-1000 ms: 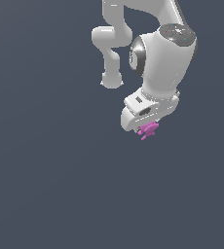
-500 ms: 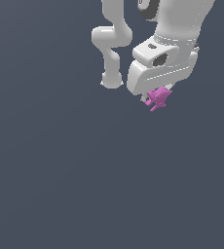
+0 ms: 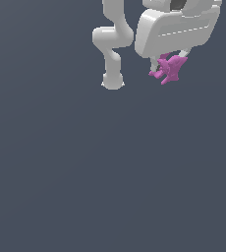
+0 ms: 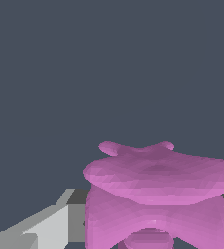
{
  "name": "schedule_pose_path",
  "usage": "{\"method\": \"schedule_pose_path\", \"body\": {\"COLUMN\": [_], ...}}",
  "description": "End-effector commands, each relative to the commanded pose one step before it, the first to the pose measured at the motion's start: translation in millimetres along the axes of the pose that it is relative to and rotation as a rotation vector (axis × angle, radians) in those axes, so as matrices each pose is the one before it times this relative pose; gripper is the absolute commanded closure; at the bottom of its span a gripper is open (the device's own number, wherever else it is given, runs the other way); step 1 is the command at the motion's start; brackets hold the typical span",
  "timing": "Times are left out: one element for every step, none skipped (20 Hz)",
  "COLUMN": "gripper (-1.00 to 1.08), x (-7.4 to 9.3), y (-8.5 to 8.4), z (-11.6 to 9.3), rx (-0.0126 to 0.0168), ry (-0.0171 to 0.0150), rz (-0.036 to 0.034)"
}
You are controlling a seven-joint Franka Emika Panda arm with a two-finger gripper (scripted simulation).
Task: Pick up the object and move it to a goal position.
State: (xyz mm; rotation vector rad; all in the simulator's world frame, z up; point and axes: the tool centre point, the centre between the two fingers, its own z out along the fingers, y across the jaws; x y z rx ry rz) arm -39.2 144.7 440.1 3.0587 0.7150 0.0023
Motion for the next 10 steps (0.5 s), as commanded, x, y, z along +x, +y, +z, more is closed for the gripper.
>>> {"method": "schedule_pose_path", "body": {"gripper": [1.08,1.08,1.08,1.08,1.08,1.08,1.08,1.08,1.08,1.08], "x": [-2.44,-0.54,-0.42,-0.30,-0.31,-0.05,0.06,0.15,0.16,0.07], "y": [-2.56,-0.81,-0.69,-0.57,0.02,-0.33,-0.21,-0.10,-0.02,0.00], "z": [-13.01,-3.93,-3.38,-2.82,-2.32,-1.73,-1.20,-0.69,-0.27,-0.05], "rx": [0.00054,0.00000,0.00000,0.00000,0.00022,0.00000,0.00000,0.00000,0.00000,0.00000], "ry": [-0.00147,0.00000,0.00000,0.00000,0.00013,0.00000,0.00000,0.00000,0.00000,0.00000], "rz": [0.00048,0.00000,0.00000,0.00000,0.00064,0.00000,0.00000,0.00000,0.00000,0.00000]}}
